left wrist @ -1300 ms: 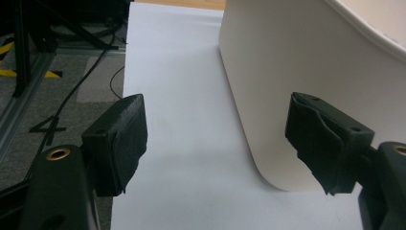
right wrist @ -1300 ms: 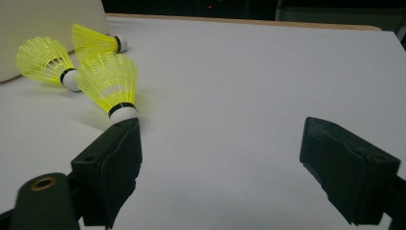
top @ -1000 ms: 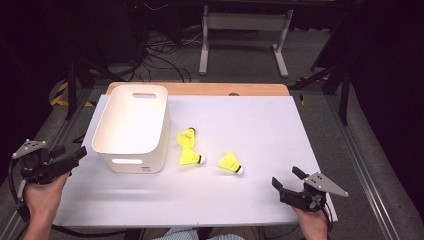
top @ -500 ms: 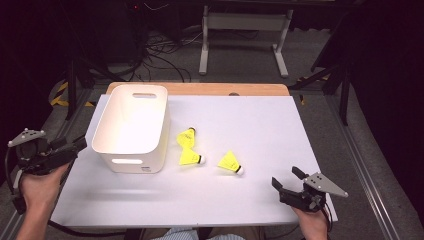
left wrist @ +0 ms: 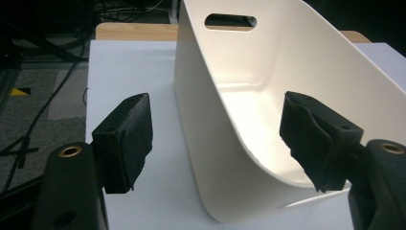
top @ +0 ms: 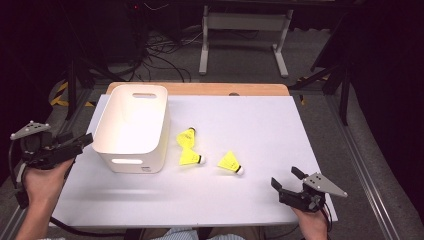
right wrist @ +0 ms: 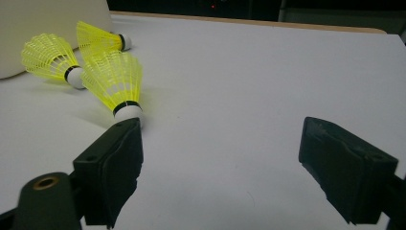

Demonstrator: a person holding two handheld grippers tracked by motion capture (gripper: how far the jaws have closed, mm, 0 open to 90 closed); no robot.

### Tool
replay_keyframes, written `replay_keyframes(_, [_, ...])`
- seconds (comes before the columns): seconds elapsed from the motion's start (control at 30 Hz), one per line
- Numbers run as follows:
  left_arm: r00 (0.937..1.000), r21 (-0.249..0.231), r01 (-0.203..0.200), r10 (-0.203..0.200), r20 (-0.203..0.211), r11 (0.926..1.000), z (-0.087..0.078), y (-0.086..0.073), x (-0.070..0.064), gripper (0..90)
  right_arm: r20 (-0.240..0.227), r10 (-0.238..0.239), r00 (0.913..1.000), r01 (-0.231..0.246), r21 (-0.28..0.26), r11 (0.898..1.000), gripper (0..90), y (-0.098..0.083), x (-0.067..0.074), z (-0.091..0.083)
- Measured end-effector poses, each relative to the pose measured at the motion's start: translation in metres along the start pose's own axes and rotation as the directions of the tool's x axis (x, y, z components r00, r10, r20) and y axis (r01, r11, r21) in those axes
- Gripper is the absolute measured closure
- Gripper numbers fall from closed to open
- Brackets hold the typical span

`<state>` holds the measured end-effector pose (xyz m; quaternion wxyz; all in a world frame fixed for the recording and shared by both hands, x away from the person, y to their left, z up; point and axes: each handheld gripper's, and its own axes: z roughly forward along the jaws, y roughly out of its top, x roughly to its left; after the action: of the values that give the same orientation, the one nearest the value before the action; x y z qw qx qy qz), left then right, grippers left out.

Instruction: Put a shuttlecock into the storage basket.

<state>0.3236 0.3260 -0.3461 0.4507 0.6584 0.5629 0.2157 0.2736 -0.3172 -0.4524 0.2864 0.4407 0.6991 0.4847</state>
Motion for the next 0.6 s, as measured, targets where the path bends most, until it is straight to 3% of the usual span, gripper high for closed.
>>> replay_keyframes(0.13, [0.9999,0.004,0.001,-0.001,0.016,1.0,0.003,0.006,-0.01,29.4,0.002,-0.007,1.0,0.007,0.001,1.0,16.5,0.0,0.001,0.0])
replay_keyframes(0.6, [0.9954,0.022,-0.065,0.063,0.072,0.9976,0.021,0.025,-0.043,29.7,0.004,-0.003,1.0,0.002,0.005,1.0,16.6,0.0,0.0,0.0])
